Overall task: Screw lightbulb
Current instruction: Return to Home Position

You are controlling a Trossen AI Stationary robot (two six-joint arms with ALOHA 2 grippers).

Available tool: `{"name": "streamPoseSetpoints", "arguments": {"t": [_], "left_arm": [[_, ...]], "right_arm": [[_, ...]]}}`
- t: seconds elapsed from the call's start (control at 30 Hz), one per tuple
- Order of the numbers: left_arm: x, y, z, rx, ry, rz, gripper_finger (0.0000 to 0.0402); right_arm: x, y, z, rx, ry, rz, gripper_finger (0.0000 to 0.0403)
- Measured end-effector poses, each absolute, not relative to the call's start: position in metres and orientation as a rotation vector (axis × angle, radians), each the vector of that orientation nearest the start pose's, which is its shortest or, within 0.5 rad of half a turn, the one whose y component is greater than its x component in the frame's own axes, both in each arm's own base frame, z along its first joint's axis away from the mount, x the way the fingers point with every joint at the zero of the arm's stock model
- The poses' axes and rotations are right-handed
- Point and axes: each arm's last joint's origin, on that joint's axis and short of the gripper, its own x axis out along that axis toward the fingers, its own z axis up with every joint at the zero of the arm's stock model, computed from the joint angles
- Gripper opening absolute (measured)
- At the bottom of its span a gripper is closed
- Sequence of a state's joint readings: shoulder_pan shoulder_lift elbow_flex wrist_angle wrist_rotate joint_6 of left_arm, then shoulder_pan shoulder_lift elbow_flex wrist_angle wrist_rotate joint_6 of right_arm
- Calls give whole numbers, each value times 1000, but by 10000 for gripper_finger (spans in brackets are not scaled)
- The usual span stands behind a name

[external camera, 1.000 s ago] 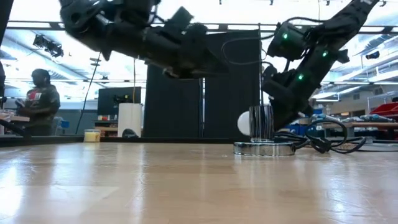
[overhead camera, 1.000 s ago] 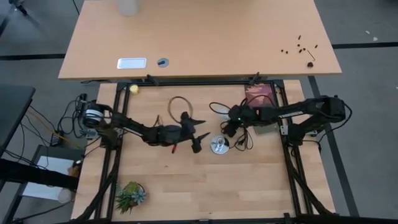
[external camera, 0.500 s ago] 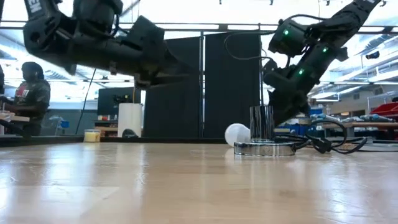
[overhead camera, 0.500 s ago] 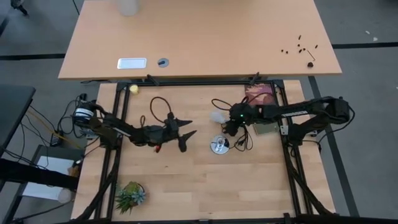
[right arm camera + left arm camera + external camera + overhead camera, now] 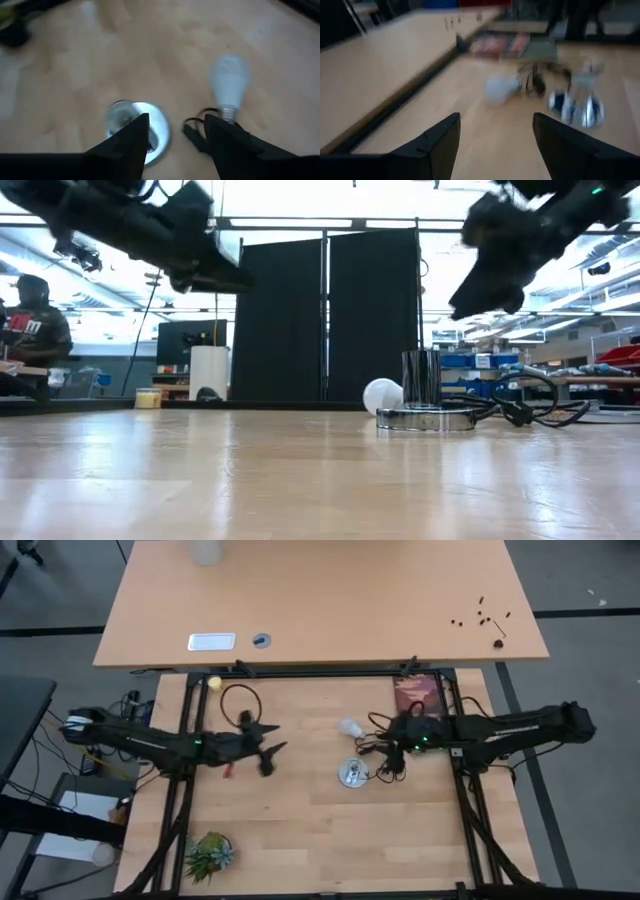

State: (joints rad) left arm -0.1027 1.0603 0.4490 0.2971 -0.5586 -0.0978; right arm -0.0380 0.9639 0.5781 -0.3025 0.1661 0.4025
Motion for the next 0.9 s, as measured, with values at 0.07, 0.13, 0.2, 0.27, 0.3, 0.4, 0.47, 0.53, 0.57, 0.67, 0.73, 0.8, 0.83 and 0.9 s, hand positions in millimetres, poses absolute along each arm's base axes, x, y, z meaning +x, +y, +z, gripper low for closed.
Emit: {"name": "streamPoseSetpoints", "arguments": {"t": [0.07,0.13,0.2,0.27,0.3,0.4,0.47,0.53,0.57,0.67,0.73,0.8,0.83,0.9], "left_arm": [[202,-7,211,25,333,456,252],[196,-7,219,29,330,438,252],[187,-7,216,51,390,436,252],[182,-6,215,62,419,436,252],[180,-6,216,62,423,436,252],[174,-6,216,64,451,418,252],[170,-7,217,52,458,403,252],[168,-7,216,47,466,395,249],[168,-7,219,40,454,382,246],[163,-8,214,33,470,358,223],[161,-8,210,21,467,351,199],[159,-8,204,18,469,351,170],[159,-8,202,14,458,351,155],[155,-8,196,12,467,348,124]], "right_arm": [[186,-5,226,289,614,-276,199],[178,1,225,245,603,-232,198],[172,5,222,206,598,-208,197],[163,7,216,192,616,-199,197],[161,8,214,192,611,-196,197],[150,9,206,184,623,-185,197],[146,9,202,182,612,-182,196],[139,8,196,171,592,-205,193],[136,7,194,165,580,-224,190],[129,5,187,148,557,-261,175],[125,5,185,152,538,-260,161],[121,4,185,156,532,-259,144],[119,4,185,165,531,-261,136],[118,4,188,176,495,-258,117]]}}
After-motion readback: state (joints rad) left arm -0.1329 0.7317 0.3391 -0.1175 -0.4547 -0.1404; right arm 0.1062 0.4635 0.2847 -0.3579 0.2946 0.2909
